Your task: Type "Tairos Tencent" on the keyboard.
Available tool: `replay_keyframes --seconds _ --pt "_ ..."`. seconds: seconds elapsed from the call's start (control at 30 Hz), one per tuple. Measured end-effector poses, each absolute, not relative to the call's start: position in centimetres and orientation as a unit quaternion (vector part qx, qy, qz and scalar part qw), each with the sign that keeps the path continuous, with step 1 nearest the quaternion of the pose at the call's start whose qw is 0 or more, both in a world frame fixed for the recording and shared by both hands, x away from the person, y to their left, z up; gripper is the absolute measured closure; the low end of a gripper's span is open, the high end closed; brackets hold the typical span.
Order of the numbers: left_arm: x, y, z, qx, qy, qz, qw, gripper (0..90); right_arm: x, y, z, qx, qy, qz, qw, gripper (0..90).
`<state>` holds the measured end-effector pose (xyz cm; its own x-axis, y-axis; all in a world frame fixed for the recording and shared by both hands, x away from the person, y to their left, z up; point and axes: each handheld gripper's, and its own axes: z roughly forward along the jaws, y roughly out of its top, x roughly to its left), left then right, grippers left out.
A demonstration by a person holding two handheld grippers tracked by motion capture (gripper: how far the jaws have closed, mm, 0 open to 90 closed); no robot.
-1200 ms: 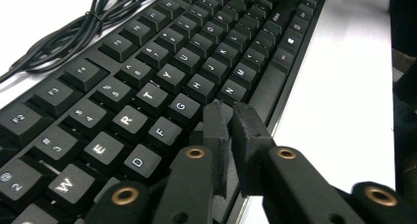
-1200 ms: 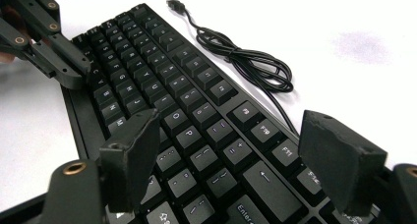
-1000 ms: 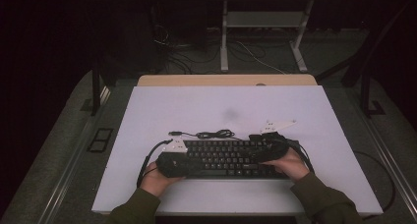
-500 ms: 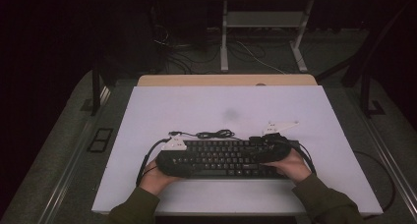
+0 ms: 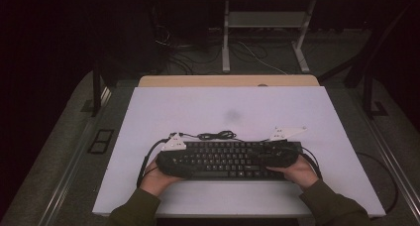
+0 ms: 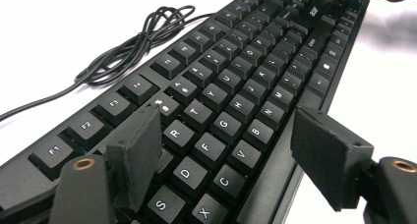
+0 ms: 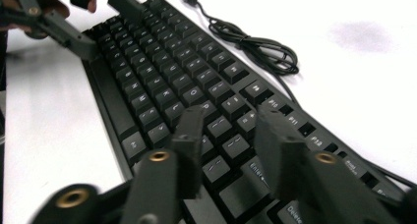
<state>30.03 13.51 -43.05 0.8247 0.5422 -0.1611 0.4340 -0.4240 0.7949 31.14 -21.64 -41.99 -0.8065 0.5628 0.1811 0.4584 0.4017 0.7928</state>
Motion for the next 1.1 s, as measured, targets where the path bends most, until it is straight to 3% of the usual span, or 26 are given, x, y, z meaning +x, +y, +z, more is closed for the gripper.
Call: replay_keyframes --seconds 0.33,0.63,1.1 --pt "30.1 13.8 -43.1 0.837 0.295 0.064 0.456 22.4 30.7 -21.2 -42.5 0.282 0.854 0.435 0.04 88.1" --pt "30.3 13.8 -43.1 0.836 0.295 0.068 0.457 21.2 30.6 -20.6 -43.0 0.26 0.872 0.414 0.017 89.5" --pt "30.5 13.8 -43.1 0.834 0.296 0.073 0.459 21.4 30.6 -20.1 -43.6 0.249 0.885 0.392 0.019 89.5"
